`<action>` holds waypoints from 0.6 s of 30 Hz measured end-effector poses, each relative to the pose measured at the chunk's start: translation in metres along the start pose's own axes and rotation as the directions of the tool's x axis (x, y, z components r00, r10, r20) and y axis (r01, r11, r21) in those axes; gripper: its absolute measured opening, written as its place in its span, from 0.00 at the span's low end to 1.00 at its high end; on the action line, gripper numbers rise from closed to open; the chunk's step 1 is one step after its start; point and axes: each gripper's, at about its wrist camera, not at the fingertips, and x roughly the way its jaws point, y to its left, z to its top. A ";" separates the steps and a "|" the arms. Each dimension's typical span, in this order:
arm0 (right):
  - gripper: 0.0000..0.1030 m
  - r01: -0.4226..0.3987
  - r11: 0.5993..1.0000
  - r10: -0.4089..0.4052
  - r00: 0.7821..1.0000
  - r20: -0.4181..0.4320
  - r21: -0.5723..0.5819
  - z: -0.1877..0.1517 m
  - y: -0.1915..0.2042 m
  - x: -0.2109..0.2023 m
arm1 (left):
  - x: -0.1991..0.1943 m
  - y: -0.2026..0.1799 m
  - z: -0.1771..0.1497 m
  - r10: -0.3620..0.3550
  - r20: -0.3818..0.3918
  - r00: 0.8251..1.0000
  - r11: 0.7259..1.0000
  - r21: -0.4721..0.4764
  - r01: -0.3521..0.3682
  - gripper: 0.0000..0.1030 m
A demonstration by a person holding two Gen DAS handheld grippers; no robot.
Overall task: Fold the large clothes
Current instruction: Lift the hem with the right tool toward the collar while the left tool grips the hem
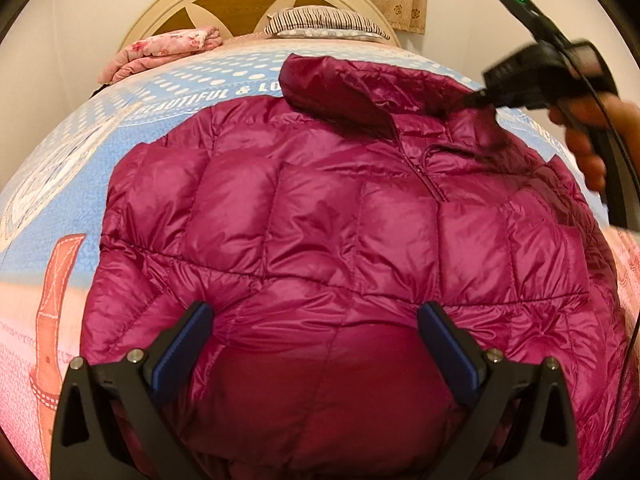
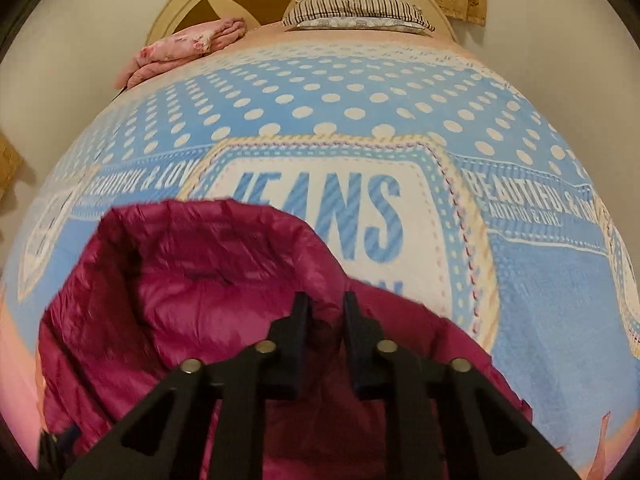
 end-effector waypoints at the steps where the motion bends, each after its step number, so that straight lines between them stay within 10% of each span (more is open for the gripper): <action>1: 0.14 0.002 1.000 -0.002 1.000 0.008 -0.011 -0.007 -0.001 -0.003 | 0.000 0.000 0.000 0.000 0.000 1.000 1.000 0.000 0.000 1.00; 10: 0.13 0.005 1.000 -0.005 0.999 0.040 0.010 -0.053 -0.017 0.008 | -0.039 0.016 0.015 -0.077 0.090 0.993 0.995 -0.055 0.083 1.00; 18: 0.13 -0.095 0.991 0.087 0.992 0.090 0.091 -0.067 -0.035 0.019 | -0.046 0.023 0.109 0.071 0.231 0.970 0.997 -0.026 -0.067 1.00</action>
